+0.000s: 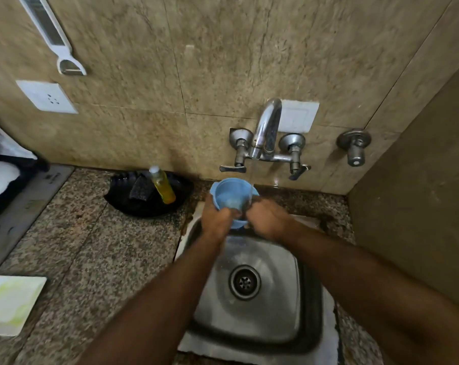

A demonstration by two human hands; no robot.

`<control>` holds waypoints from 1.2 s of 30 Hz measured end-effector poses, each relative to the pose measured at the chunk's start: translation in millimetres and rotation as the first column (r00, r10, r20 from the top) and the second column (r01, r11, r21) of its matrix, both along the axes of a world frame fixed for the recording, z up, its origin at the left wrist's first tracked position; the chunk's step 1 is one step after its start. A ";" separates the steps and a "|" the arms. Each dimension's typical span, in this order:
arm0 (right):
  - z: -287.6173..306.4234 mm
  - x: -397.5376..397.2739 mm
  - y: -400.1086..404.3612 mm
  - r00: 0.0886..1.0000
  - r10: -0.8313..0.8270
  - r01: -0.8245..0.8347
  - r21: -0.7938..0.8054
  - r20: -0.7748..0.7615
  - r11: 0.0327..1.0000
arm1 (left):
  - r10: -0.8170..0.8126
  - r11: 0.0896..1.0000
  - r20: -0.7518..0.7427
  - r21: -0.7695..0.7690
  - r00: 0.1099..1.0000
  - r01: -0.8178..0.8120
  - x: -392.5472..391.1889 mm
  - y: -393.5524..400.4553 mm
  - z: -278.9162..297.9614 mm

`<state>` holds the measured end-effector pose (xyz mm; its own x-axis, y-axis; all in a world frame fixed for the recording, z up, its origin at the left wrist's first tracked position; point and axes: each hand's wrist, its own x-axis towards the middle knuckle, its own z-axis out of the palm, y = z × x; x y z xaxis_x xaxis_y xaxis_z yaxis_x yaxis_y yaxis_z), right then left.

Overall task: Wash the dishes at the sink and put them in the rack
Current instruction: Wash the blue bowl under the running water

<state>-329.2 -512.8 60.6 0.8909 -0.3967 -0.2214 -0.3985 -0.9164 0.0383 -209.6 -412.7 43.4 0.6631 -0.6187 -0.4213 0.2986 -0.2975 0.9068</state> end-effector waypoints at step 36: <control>-12.4 6.1 7.2 0.985 -0.024 -0.011 -0.201 -0.173 0.979 | 0.176 0.983 -0.111 0.065 0.978 -0.170 8.6 -14.7 -13.3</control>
<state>-323.1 -505.7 48.2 0.8433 -0.4541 -0.2874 -0.3752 -0.8804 0.2901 -200.9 -427.4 30.1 0.7027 -0.4727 -0.5317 0.4522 -0.2802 0.8468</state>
